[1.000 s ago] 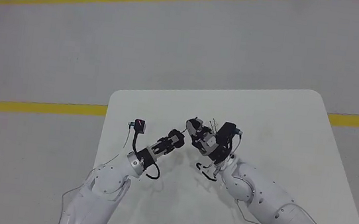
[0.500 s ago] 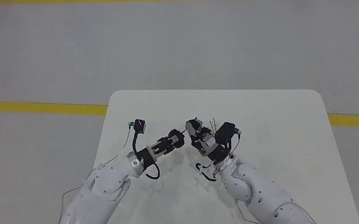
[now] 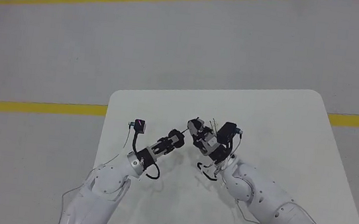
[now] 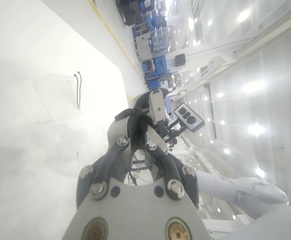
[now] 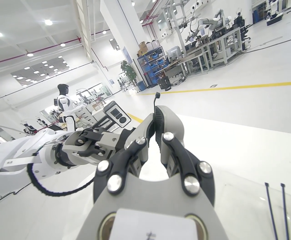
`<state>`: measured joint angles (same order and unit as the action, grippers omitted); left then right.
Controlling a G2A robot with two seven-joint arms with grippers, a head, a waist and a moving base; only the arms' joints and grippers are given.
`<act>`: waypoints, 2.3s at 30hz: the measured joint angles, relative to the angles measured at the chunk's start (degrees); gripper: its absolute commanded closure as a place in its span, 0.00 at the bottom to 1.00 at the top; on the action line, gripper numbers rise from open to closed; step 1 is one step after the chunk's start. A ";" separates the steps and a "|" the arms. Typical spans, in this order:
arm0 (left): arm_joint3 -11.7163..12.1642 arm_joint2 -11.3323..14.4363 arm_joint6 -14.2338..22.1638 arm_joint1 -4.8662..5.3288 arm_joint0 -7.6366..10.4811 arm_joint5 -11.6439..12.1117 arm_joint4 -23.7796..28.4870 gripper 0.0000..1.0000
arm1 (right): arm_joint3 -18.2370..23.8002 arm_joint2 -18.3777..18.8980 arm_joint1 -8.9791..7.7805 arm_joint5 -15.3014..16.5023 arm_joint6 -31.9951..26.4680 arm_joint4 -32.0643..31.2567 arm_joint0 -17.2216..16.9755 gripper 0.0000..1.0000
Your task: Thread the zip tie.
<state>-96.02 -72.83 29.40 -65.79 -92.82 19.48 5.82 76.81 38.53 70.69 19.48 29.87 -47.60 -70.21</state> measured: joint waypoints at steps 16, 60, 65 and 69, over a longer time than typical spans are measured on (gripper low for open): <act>0.00 0.00 0.00 0.00 0.00 0.00 0.00 1.00 | -0.19 -2.44 -0.19 0.00 -0.07 0.62 0.91 1.00; -0.54 0.96 -1.23 0.45 0.50 0.00 2.24 1.00 | -0.41 -1.30 0.10 0.00 2.08 0.88 -0.11 1.00; -0.32 1.21 -1.11 0.51 0.74 0.00 2.50 1.00 | 0.05 -1.72 0.01 0.00 2.62 1.10 -0.14 1.00; -0.36 1.26 -1.11 0.59 0.87 0.00 2.71 1.00 | 0.25 -2.13 -0.13 0.00 2.54 1.19 0.04 1.00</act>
<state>-96.39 -71.57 28.28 -65.21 -91.95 19.48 8.53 77.07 36.40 70.56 19.48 32.41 -46.41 -70.17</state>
